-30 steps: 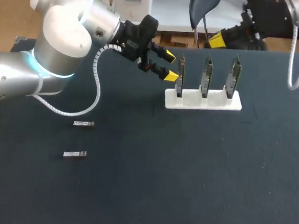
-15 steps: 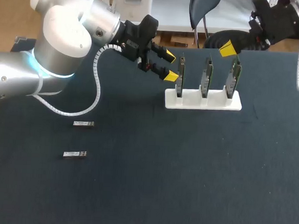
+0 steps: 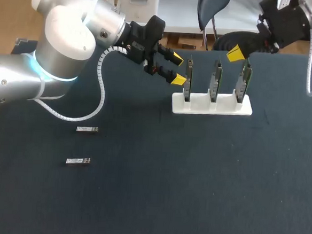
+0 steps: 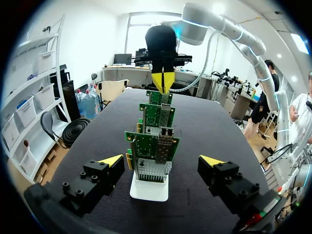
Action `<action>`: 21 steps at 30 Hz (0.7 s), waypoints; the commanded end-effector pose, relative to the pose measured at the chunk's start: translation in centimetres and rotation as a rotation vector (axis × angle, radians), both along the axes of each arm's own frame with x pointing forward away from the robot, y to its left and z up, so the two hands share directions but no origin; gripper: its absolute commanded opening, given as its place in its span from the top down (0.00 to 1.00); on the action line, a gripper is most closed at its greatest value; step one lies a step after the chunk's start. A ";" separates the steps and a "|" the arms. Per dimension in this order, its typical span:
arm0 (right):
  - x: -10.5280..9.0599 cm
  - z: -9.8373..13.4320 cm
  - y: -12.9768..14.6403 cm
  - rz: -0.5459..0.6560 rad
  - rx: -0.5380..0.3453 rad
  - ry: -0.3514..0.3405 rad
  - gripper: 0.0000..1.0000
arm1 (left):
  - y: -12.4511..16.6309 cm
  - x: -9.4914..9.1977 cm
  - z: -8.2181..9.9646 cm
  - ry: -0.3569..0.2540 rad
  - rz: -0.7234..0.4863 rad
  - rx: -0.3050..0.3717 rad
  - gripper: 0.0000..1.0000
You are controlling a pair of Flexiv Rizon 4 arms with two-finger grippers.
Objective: Pick up the optical module with the left hand, and insert it into the network port with the right hand.
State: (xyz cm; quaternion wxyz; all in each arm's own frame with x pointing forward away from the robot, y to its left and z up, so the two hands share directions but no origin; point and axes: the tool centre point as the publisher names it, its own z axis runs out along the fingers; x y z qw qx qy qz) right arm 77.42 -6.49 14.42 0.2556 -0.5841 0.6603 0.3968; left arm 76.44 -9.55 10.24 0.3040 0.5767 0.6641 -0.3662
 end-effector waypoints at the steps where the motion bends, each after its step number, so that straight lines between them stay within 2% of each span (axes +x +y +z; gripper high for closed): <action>1: -0.5 0.0 0.2 -0.005 -0.005 -0.006 1.00 | -0.1 0.2 0.0 0.004 -0.004 0.005 0.00; 21: -1.1 -0.3 0.0 0.005 -0.018 -0.016 1.00 | -0.1 0.2 0.0 0.004 -0.004 0.005 0.00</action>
